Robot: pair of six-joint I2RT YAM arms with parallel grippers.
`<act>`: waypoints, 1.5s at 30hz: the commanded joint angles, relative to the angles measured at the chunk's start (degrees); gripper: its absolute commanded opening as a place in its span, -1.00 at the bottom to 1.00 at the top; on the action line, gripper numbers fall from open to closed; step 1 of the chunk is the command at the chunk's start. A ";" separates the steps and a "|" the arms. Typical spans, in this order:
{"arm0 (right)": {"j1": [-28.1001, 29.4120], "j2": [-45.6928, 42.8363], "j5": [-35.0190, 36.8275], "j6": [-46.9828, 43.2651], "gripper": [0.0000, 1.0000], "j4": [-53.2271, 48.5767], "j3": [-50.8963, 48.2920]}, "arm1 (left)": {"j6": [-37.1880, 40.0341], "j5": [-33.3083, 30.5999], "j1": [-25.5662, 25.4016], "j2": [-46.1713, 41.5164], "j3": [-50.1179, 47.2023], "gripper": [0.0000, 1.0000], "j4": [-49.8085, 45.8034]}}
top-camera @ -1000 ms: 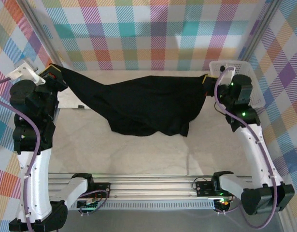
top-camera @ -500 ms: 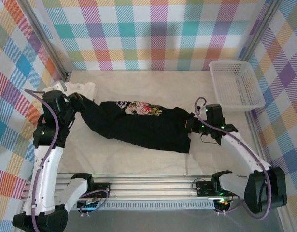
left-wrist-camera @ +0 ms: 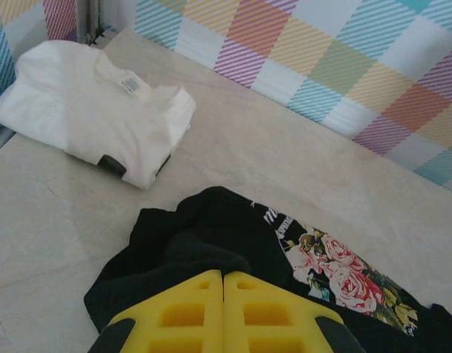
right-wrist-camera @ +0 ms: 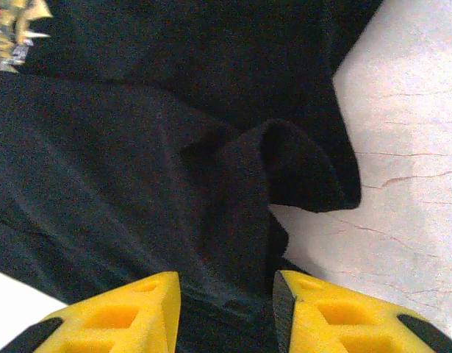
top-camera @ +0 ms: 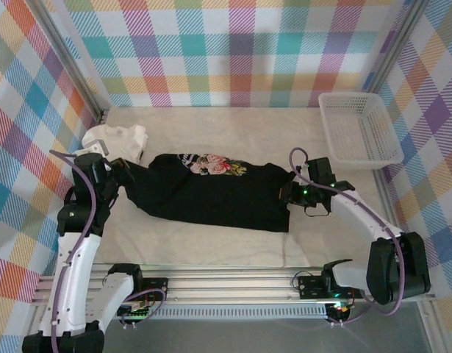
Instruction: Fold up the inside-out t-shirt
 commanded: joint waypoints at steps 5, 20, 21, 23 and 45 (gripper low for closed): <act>0.19 5.23 -5.64 -0.13 -0.14 3.39 -0.24 | 1.75 2.48 0.66 0.22 -0.65 -1.00 2.62; -0.89 7.60 -13.54 -6.60 -0.96 1.12 15.37 | 4.46 -1.65 3.13 1.87 3.98 -1.00 0.60; -1.39 8.77 -13.90 -6.36 -0.95 1.57 16.48 | 4.46 -1.55 3.64 2.05 4.17 -1.00 0.68; -2.04 12.10 -14.23 -5.83 -0.95 2.13 18.48 | 4.46 -1.53 4.37 2.33 4.27 -1.00 1.01; -2.18 15.01 -8.23 -6.12 -0.11 0.32 9.89 | 4.99 1.70 4.62 3.68 2.77 -1.00 3.14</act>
